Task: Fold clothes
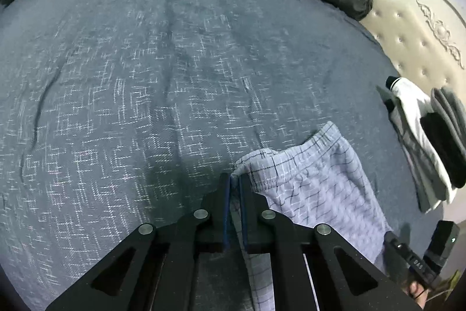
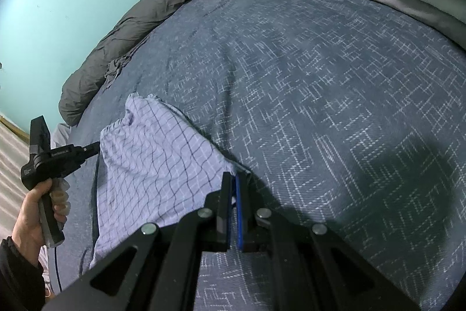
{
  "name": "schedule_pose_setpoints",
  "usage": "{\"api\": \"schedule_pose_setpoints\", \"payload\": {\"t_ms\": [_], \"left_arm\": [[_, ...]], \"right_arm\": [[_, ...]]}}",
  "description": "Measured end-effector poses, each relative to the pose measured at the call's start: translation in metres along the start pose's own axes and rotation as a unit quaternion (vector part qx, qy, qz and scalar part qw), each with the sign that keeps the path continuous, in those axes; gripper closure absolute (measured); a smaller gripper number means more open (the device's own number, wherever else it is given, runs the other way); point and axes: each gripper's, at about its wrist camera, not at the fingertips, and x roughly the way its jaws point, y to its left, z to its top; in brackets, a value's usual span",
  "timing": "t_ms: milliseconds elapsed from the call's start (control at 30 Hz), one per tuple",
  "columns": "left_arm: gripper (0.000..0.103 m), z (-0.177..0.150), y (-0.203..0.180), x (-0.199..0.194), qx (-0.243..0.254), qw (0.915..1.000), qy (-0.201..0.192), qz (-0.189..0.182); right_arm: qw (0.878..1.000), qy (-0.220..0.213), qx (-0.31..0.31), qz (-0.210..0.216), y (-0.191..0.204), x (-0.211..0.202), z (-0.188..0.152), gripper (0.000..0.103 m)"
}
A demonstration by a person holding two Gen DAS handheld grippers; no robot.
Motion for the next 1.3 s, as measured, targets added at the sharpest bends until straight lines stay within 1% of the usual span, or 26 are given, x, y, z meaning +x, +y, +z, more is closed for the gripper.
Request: {"api": "schedule_pose_setpoints", "payload": {"t_ms": [33, 67, 100, 133, 200, 233, 300, 367, 400, 500, 667, 767, 933, 967, 1100, 1233, 1300], "left_arm": [[0.096, -0.001, 0.001, 0.000, -0.004, 1.0000, 0.000, -0.002], [0.093, -0.004, -0.001, 0.001, -0.006, 1.0000, 0.001, -0.004], [0.087, -0.005, -0.001, -0.001, -0.005, 1.0000, 0.000, -0.004], [0.083, -0.005, 0.000, -0.003, -0.003, 1.0000, -0.002, -0.004], [0.080, -0.006, 0.002, -0.006, 0.001, 1.0000, -0.005, -0.003], [0.079, -0.007, 0.004, -0.008, 0.000, 1.0000, -0.006, -0.007], [0.072, -0.010, 0.008, -0.012, -0.005, 0.9998, -0.008, -0.016], [0.064, -0.012, 0.012, -0.016, -0.009, 0.9996, -0.011, -0.025], [0.063, -0.014, 0.014, -0.017, -0.011, 0.9994, -0.012, -0.030], [0.062, -0.018, 0.019, -0.023, -0.018, 0.9988, -0.015, -0.043], [0.059, -0.020, 0.026, -0.017, -0.024, 0.9975, -0.013, -0.066], [0.059, -0.020, 0.027, -0.009, -0.022, 0.9971, -0.008, -0.072], [0.059, -0.022, 0.032, -0.005, -0.034, 0.9954, -0.005, -0.090], [0.058, -0.022, 0.033, -0.004, -0.036, 0.9953, -0.004, -0.090], [0.058, -0.020, 0.037, -0.003, -0.045, 0.9946, -0.005, -0.094], [0.058, -0.019, 0.040, -0.002, -0.056, 0.9935, -0.004, -0.099], [0.058, -0.018, 0.040, 0.000, -0.058, 0.9933, -0.004, -0.100]], "right_arm": [[1.000, 0.000, -0.003, -0.003, 0.001, 0.000, 0.000, 0.101], [1.000, 0.003, -0.004, -0.003, 0.002, 0.001, 0.001, 0.100], [1.000, 0.006, -0.005, -0.002, 0.003, 0.002, 0.002, 0.099], [1.000, 0.011, -0.003, -0.001, 0.003, 0.003, 0.002, 0.099], [1.000, 0.015, 0.000, -0.008, 0.003, 0.002, 0.005, 0.097], [1.000, 0.012, 0.000, -0.013, 0.003, 0.000, 0.006, 0.094], [1.000, 0.002, -0.001, -0.020, 0.003, -0.007, 0.011, 0.086], [1.000, -0.018, -0.001, -0.021, 0.004, -0.018, 0.017, 0.073], [0.999, -0.026, -0.002, -0.019, 0.006, -0.023, 0.018, 0.073], [0.999, -0.029, -0.020, 0.012, 0.016, -0.030, 0.017, 0.073], [0.998, -0.019, -0.056, 0.036, 0.044, -0.024, 0.020, 0.073], [0.995, 0.003, -0.086, 0.047, 0.067, -0.006, 0.033, 0.073], [0.987, 0.032, -0.146, 0.057, 0.115, 0.033, 0.073, 0.072], [0.986, 0.039, -0.151, 0.054, 0.123, 0.043, 0.082, 0.070], [0.981, 0.077, -0.176, 0.041, 0.152, 0.082, 0.110, 0.069], [0.971, 0.120, -0.206, 0.020, 0.167, 0.119, 0.120, 0.069], [0.968, 0.131, -0.214, 0.008, 0.168, 0.134, 0.122, 0.069]]}}
